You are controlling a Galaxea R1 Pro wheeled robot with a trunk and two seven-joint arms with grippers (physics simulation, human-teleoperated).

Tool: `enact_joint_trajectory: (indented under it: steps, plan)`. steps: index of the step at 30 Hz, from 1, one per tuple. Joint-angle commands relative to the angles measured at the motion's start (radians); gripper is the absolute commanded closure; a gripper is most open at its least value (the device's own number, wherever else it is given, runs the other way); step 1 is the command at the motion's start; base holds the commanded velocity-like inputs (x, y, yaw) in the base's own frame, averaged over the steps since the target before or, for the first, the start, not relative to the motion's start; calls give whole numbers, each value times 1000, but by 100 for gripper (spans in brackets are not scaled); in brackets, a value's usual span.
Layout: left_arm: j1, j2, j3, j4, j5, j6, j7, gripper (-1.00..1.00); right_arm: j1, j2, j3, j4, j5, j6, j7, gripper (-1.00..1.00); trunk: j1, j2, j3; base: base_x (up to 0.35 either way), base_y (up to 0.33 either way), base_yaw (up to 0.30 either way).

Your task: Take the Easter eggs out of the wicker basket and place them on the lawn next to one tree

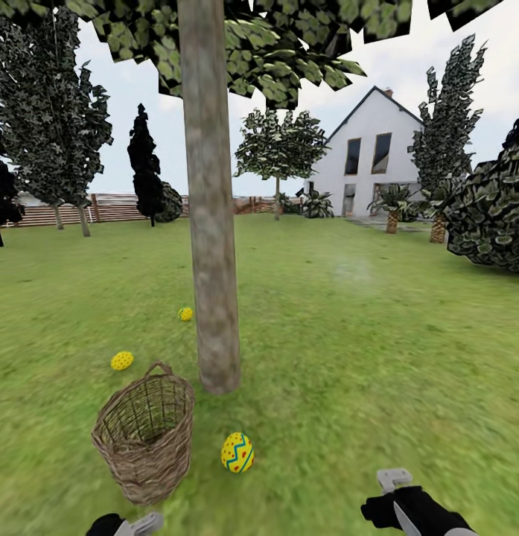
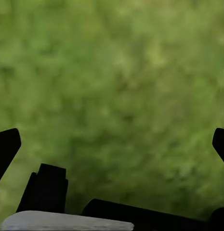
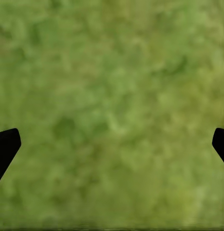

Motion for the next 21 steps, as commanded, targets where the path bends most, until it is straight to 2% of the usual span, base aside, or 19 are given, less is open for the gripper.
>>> enact_joint_trajectory:
  steps: [1,13,18,21]
  plan:
    - [-1,0,4,6,10,5,4,-100,0,1,3,2,7,6,4,-100,-4,7,2,0,0,0]
    - [-1,8,3,70,13,0,3,-100,0,-3,3,67,9,5,5,-100,-50,91,40,0,0,0]
    - [0,7,3,157,10,-181,4,-100,0,3,23,80,9,6,2,-100,-69,126,55,0,0,0]
    - [-1,10,3,184,10,-225,3,-100,0,5,49,94,8,5,-1,-100,-81,147,65,0,0,0]
